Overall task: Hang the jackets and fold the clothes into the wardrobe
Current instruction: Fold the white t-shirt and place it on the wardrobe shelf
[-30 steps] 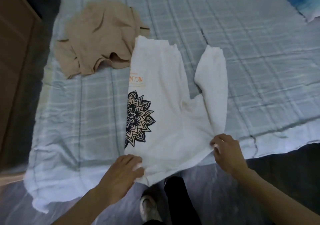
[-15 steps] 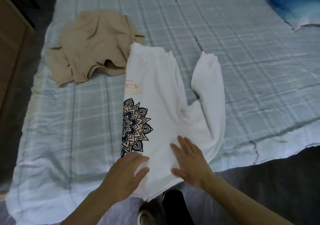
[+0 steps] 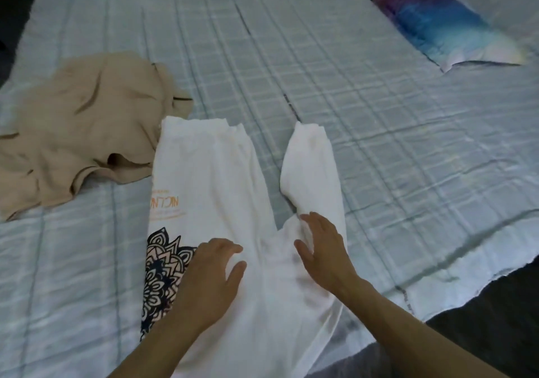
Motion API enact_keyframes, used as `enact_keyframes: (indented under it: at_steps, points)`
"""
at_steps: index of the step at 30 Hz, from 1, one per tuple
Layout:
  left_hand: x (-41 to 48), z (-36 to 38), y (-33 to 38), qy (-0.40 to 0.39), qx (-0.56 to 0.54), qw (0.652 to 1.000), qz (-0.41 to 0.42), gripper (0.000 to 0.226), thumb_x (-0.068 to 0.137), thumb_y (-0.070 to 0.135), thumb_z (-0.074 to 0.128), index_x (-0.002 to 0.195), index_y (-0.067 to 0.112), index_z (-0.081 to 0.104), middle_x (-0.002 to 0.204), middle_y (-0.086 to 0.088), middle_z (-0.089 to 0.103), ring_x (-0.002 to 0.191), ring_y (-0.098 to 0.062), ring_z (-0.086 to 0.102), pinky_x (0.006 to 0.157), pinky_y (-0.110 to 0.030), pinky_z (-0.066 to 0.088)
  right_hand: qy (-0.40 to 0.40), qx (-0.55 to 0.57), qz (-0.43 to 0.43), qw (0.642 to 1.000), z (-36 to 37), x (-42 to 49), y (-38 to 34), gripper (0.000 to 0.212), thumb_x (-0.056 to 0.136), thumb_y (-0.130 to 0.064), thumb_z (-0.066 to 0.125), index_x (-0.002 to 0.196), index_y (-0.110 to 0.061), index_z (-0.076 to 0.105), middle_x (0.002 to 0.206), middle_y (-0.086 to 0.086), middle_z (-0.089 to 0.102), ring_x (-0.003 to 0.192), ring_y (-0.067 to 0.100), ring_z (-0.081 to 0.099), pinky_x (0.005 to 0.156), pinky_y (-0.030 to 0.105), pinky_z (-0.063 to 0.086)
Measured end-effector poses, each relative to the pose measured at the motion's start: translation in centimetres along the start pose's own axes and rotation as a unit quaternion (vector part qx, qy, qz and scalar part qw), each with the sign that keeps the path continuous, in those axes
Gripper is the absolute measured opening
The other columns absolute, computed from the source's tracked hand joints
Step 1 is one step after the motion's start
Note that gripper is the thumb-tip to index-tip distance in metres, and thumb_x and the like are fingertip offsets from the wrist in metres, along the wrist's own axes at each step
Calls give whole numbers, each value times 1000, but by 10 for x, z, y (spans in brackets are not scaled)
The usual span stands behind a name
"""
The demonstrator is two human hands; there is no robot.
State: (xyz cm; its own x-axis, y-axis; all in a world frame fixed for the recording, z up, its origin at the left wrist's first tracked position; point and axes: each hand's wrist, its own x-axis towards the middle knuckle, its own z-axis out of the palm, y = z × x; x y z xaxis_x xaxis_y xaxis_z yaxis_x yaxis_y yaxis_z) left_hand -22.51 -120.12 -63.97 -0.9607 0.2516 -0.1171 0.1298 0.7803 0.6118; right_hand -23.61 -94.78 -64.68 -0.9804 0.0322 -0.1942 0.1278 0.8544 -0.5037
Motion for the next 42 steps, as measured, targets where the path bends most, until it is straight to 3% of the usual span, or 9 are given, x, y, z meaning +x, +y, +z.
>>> enact_keyframes:
  at_steps: [8,15,20,23,28,31,36,39,42]
  points:
    - [117,14,47,-18,-3,1000,2,55,88,60,32,122,29,61,125,14,56,116,-10,48,95,-19,32,42,22,63,997,-35,102,45,58,88,-47,41,136,-17,52,148,8,45,140,29,37,117,44,27]
    - [210,35,85,-38,-19,999,-16,52,89,58,36,127,31,57,137,10,54,125,-12,48,108,-25,33,12,11,95,995,-59,194,68,56,92,-41,59,138,-12,48,144,9,45,132,28,40,111,38,29]
    - [252,50,93,-57,0,998,-25,43,98,49,45,137,31,49,147,8,45,133,-13,41,113,-27,28,29,25,141,989,-58,246,73,61,73,-64,48,108,-17,63,111,5,63,102,27,58,86,34,46]
    - [265,55,97,-62,-9,997,-42,45,98,51,43,139,32,46,150,9,41,136,-13,38,115,-28,25,65,91,144,983,-61,263,70,37,83,-46,65,102,-14,64,105,5,58,91,19,55,77,26,40]
    - [277,58,98,-88,16,995,-34,64,85,61,26,140,33,45,152,10,40,138,-13,37,116,-29,22,123,141,142,972,-64,271,75,12,90,-23,66,85,-15,58,88,2,62,78,15,53,63,20,30]
    - [283,61,104,-94,39,995,11,66,89,59,24,143,27,45,153,5,40,139,-17,36,117,-34,24,184,190,145,954,-77,265,81,11,91,-18,64,84,-11,58,81,0,59,74,14,53,68,21,37]
    - [301,83,132,-109,67,985,113,65,90,53,26,143,21,47,153,-2,41,138,-24,37,112,-40,33,314,216,214,899,-120,250,117,9,93,-15,62,88,-11,55,76,-4,55,67,5,49,60,5,37]
    - [308,108,155,-157,116,973,126,81,81,60,10,147,22,38,157,-4,32,143,-26,26,112,-41,30,263,216,293,894,-124,235,142,11,93,-16,61,100,-10,55,85,0,57,84,20,58,61,12,34]
    - [310,126,175,-198,197,957,82,88,78,65,1,151,24,27,162,-11,16,149,-31,9,117,-44,19,204,230,311,899,-119,225,152,48,88,-23,70,128,-6,50,95,1,61,92,19,60,77,21,40]
